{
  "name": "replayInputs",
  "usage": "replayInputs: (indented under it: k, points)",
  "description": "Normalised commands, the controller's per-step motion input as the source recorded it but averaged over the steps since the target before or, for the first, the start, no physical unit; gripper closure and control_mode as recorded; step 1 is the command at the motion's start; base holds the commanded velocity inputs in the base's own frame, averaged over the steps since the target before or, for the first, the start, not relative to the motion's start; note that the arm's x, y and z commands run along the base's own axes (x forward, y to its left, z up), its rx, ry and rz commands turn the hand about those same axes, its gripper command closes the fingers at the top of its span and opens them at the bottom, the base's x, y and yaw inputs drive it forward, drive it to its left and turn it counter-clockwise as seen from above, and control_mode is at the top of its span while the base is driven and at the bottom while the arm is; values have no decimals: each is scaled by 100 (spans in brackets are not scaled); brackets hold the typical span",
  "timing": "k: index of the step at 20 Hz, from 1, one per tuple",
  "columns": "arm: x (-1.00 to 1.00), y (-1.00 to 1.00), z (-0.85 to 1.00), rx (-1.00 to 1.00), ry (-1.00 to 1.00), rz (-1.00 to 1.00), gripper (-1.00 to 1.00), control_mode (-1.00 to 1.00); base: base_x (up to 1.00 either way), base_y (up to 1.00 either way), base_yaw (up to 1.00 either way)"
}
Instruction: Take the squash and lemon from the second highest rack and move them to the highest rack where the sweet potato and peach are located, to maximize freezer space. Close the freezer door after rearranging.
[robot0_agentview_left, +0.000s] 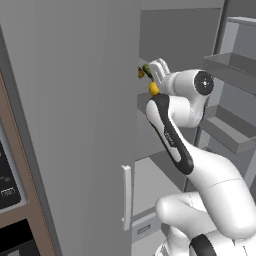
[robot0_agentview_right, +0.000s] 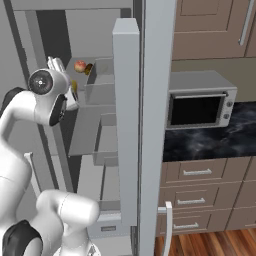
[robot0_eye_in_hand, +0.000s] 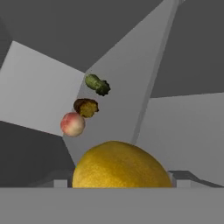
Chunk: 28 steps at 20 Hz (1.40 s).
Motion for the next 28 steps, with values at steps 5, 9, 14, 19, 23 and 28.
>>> replayInputs:
  k: [5, 9, 14, 19, 23, 28]
  points:
    - [33, 4, 17, -1, 0, 0, 100, -100, 0, 0, 0]
    - [44, 10, -1, 0, 0, 0, 100, -100, 0, 0, 0]
    - [55, 17, -15, -4, 0, 0, 100, -100, 0, 0, 0]
    - [65, 18, -23, -9, 1, 5, 100, -100, 0, 0, 0]
    - [70, 13, -23, -8, 6, 15, 100, -100, 0, 0, 0]
    - [62, 5, -21, -9, 17, 25, 100, -100, 0, 0, 0]
